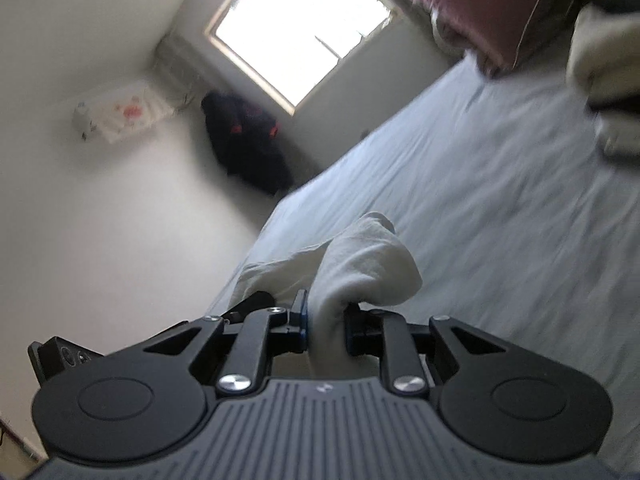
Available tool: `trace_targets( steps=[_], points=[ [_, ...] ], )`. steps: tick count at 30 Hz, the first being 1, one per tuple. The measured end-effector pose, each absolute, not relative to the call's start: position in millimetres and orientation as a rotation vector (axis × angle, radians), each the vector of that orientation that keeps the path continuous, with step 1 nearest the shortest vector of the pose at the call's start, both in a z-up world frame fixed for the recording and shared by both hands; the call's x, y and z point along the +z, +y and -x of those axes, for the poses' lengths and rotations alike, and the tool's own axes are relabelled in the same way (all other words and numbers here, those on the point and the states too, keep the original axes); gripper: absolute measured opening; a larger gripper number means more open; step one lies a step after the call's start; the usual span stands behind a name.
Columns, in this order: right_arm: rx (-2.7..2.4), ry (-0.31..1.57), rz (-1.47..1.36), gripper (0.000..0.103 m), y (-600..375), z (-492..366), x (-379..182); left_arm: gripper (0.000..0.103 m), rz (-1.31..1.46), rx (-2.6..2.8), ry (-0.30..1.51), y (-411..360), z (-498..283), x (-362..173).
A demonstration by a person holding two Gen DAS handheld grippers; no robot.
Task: Fold clothes
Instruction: 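Lift the folded pants with both grippers and carry them toward the clothes stack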
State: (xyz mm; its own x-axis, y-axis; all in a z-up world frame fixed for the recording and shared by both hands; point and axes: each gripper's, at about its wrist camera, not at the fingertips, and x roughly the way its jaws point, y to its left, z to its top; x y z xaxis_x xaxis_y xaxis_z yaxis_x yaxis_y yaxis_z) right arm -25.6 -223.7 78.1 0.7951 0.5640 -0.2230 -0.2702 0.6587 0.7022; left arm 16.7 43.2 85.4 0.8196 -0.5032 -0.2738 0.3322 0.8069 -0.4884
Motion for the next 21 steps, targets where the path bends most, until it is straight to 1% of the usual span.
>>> trace_targets(
  steps=[7,14,21],
  points=[
    [0.377,0.317,-0.730,0.021,-312.0,12.7,105.3,0.013,0.373,-0.584,0.388,-61.7,-74.2,119.1],
    [0.310,0.218,-0.700,0.021,-375.5,-9.2,129.4,0.013,0.291,-0.682,0.355,-156.3,-123.1,156.7],
    [0.245,0.155,-0.695,0.021,-429.7,-35.4,136.0,0.013,0.205,-0.745,0.346,-233.0,-160.6,172.1]
  ],
)
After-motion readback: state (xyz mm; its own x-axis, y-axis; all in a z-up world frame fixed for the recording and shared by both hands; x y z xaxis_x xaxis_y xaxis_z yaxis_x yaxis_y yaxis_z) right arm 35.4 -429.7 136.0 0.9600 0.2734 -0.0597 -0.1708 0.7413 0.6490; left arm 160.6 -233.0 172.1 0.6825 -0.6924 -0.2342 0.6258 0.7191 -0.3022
